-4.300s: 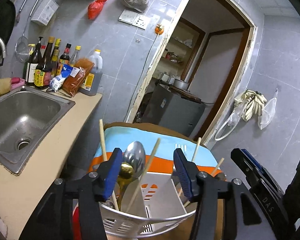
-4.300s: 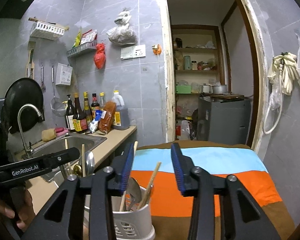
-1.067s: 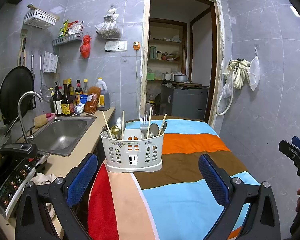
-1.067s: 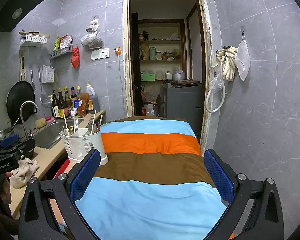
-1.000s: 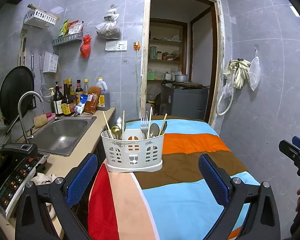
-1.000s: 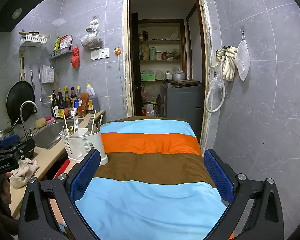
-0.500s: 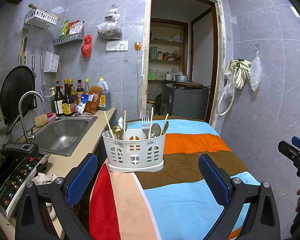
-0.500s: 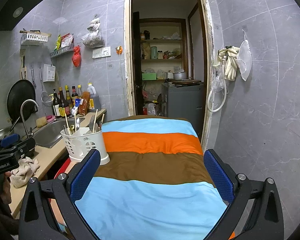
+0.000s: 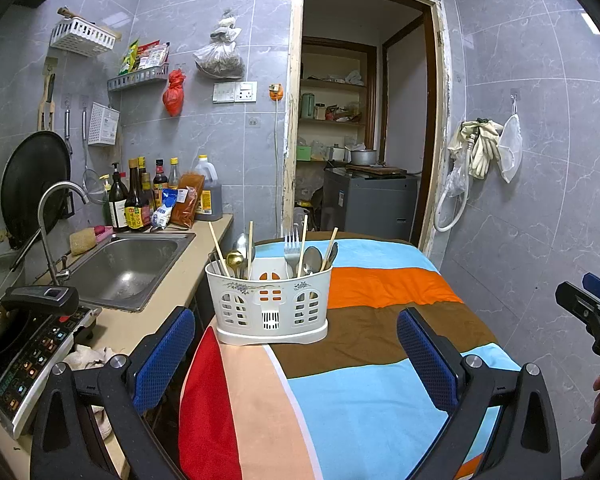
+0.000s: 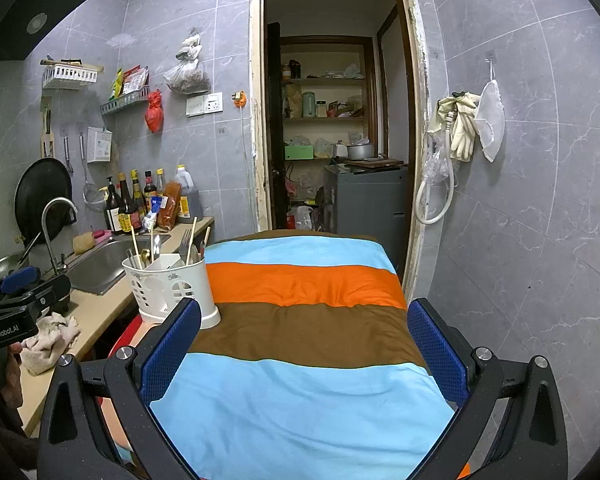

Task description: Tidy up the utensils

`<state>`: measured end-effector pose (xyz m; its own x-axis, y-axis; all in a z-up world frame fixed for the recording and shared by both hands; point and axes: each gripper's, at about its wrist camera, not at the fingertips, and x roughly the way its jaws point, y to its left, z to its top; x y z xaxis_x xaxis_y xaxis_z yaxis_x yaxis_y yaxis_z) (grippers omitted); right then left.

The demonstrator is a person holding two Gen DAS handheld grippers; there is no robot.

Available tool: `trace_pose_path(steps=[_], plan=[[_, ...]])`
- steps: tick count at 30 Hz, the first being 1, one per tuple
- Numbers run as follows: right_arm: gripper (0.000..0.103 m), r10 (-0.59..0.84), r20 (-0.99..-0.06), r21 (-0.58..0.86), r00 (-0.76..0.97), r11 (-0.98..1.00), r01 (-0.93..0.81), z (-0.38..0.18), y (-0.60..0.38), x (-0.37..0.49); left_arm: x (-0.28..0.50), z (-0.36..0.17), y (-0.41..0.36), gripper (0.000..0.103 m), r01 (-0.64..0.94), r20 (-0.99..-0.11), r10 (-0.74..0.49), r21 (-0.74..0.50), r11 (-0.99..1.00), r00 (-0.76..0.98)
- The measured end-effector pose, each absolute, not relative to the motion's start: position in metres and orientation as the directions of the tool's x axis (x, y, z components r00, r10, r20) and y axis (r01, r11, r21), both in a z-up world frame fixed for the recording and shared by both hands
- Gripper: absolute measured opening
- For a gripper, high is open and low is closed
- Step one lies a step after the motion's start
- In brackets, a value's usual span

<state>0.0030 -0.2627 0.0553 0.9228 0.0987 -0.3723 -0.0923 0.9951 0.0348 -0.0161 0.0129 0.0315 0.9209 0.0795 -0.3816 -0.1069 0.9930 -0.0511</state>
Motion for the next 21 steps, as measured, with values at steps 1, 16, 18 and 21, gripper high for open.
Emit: trace_pose_path(steps=[1, 16, 18, 21], plan=[[0.101, 0.099, -0.372, 0.035, 0.923, 0.995, -0.093, 0.0553, -0.2627, 0.0030, -0.0163, 0.0315, 0.0129, 0.102, -0.107, -0.382, 0.080, -0.051, 0.993, 0.921], [0.101, 0.099, -0.373, 0.034, 0.923, 0.995, -0.093, 0.0560, -0.2631, 0.0035, -0.0163, 0.0311, 0.0137, 0.102, -0.107, -0.381, 0.079, -0.052, 0.993, 0.921], [0.101, 0.099, -0.373, 0.034, 0.922, 0.995, -0.093, 0.0560, -0.2632, 0.0035, -0.0163, 0.0311, 0.0137, 0.102, -0.106, -0.382, 0.079, -0.052, 0.993, 0.921], [0.101, 0.099, -0.373, 0.034, 0.923, 0.995, -0.094, 0.0562, -0.2636, 0.0038, -0.0164, 0.0311, 0.0135, 0.102, -0.106, -0.381, 0.078, -0.051, 0.993, 0.921]])
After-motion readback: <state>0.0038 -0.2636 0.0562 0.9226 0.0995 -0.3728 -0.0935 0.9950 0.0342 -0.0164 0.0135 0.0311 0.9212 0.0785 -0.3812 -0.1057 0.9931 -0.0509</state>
